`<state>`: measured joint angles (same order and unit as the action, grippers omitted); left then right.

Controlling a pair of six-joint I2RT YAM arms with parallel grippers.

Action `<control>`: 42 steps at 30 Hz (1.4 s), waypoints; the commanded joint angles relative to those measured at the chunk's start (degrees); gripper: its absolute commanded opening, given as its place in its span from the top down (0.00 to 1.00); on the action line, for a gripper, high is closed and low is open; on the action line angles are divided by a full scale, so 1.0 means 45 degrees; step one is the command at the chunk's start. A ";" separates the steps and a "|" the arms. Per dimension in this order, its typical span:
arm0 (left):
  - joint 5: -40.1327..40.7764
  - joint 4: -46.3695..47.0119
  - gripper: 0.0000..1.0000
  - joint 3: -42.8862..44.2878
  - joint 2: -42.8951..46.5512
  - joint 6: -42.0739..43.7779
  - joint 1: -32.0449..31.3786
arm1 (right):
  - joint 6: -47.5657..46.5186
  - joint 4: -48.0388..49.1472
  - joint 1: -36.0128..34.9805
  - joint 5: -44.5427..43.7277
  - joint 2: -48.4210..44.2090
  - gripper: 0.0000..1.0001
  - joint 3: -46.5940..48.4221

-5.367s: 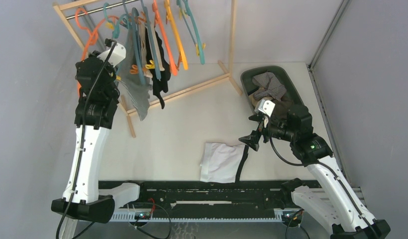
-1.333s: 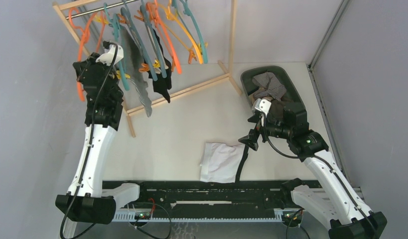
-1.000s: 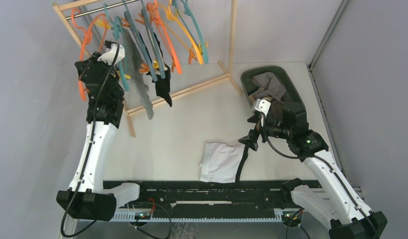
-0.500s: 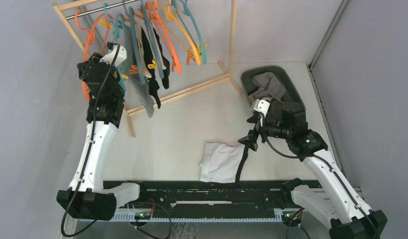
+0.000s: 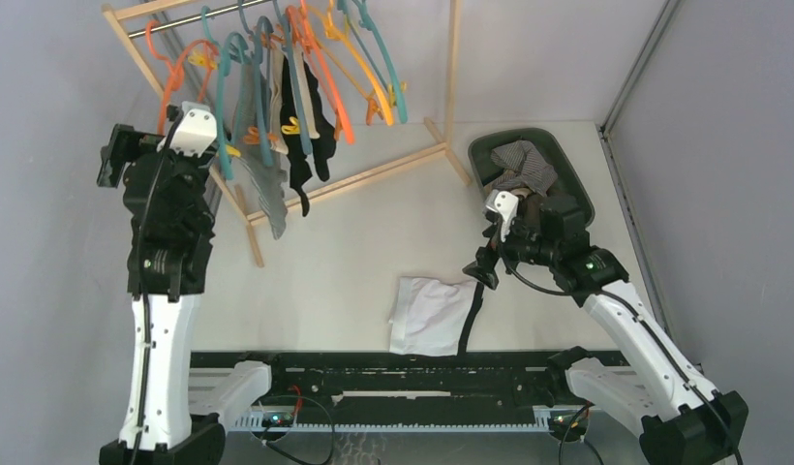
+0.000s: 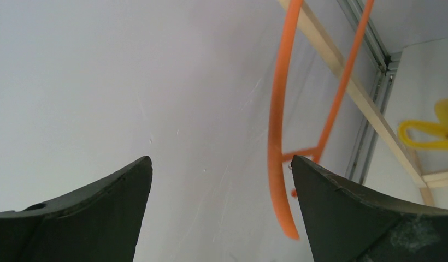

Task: Remove the underwear clipped to the hanger
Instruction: Place the hanger at the clothesline, then pick up the underwear from the center of the board.

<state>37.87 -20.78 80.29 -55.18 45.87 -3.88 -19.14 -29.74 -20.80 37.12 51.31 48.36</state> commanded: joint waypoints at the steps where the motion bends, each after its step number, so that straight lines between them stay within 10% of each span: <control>1: -0.0258 -0.1840 0.00 0.0341 0.0920 -0.1220 0.0047 | -0.0711 -0.0278 -0.0537 -0.1566 0.0469 0.00 0.0071; 27: -0.7087 -0.7020 0.00 -0.4776 0.6450 -0.6439 0.0979 | -0.3097 -0.0959 -0.5555 -0.5894 0.7095 0.09 -0.0314; 42: -0.9030 -0.6670 0.00 -0.5852 0.8160 -0.6445 0.2294 | -0.2913 -0.1705 -0.5087 -0.5072 0.4331 1.00 0.0071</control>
<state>-0.03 -54.08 55.13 -19.33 17.54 5.91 -33.26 -36.93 -46.87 11.55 79.66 46.74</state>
